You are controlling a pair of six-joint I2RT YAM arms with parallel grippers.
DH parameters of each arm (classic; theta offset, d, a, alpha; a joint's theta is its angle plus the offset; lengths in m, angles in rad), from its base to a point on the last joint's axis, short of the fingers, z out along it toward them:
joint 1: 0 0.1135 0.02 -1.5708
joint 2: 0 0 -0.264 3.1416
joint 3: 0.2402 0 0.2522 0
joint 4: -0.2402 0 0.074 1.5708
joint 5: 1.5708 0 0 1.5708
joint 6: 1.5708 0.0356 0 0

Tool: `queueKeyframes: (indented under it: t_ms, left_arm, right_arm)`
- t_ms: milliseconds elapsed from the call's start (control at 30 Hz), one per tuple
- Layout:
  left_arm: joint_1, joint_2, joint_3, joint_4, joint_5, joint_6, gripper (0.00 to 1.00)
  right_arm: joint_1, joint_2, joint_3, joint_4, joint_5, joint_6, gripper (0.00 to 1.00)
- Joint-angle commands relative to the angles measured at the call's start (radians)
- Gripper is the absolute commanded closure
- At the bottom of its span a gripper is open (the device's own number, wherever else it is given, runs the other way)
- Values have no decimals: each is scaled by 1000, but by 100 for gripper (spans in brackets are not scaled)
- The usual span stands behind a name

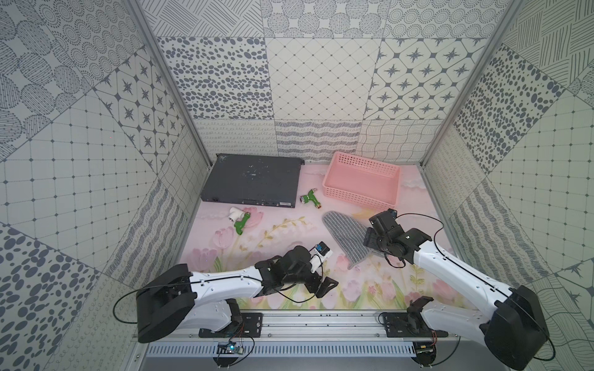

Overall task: Fold the square dishcloth
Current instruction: Place the cleaning item at the center of the board, then flatten out the cleaning item at the center of the board.

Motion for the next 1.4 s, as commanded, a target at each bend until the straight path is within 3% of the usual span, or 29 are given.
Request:
queueKeyframes:
  t_ms: [0,300,533,800,1033,1367]
  left_arm:
    - [-76,164,98,124,-78,232,3]
    - [-131,349,211,213,-42,350,10]
    - [-134,461,357,119,-48,392,16]
    - [-134,564,463,10,-176,462,24]
    - [-132,621,505,-52,-217,476,26]
    - [-115,682,533,-95,-335,454,47]
  right_arm:
    - [-32,-49,-38,21,-51,5,17]
    - [-103,-60,-74,19,-59,-4,16]
    - [-209,-68,-96,25,-49,-27,14]
    - [-236,-76,-114,37,-70,-25,14]
    - [-248,-59,-135,50,-79,-19,16]
    - [-255,-56,-154,63,-101,-8,21]
